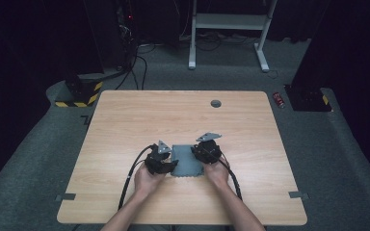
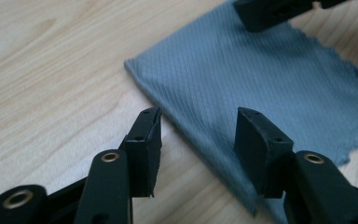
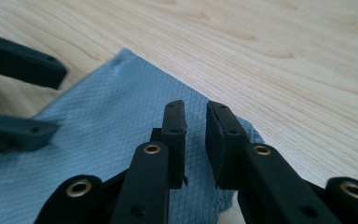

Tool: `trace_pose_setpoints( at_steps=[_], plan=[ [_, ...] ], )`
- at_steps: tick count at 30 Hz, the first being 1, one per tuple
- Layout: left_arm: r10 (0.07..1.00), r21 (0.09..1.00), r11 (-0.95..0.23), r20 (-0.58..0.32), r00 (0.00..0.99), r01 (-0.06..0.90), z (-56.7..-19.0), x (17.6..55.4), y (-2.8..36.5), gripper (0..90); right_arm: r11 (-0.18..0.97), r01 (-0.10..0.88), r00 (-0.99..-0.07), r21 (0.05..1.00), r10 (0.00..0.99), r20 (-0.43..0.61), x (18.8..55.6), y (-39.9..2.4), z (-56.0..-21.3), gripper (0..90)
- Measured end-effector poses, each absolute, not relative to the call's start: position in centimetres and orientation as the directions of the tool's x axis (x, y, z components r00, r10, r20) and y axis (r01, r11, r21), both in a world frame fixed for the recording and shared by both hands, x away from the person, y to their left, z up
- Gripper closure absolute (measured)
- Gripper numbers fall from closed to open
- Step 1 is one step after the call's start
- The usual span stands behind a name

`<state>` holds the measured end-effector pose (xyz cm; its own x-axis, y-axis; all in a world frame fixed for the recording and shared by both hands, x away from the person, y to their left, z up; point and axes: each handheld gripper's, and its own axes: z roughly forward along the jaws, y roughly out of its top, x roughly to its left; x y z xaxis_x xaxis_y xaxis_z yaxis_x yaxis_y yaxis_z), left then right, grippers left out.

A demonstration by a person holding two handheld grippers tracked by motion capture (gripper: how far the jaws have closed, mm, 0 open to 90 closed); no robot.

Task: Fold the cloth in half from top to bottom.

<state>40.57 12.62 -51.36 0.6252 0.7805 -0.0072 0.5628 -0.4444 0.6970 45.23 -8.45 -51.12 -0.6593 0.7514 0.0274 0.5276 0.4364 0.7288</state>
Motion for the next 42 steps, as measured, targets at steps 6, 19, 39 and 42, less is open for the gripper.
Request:
trace_pose_setpoints(
  at_steps=[6, 19, 39, 42],
  plan=[
    [0.781, 0.706, -0.443, 0.001, 0.624, 0.553, -51.6, 39.7, 13.5, 51.5, 0.442, 0.549, -0.635, 0.710, 0.772, 0.010, 46.4, -8.5, -51.7, 77.6],
    [0.770, 0.736, -0.415, -0.029, 0.637, 0.535, -51.1, 37.8, 13.9, 47.7, 0.449, 0.516, -0.669, 0.730, 0.743, 0.015, 43.7, -9.4, -50.7, 71.5],
    [0.778, 0.763, -0.350, -0.086, 0.622, 0.544, -51.0, 37.2, 15.2, 40.0, 0.400, 0.508, -0.658, 0.763, 0.752, 0.044, 40.2, -12.6, -50.6, 62.0],
    [0.778, 0.777, -0.329, -0.099, 0.620, 0.537, -50.5, 37.1, 15.7, 39.3, 0.366, 0.520, -0.641, 0.772, 0.764, 0.070, 40.2, -13.5, -50.3, 61.1]
  ],
)
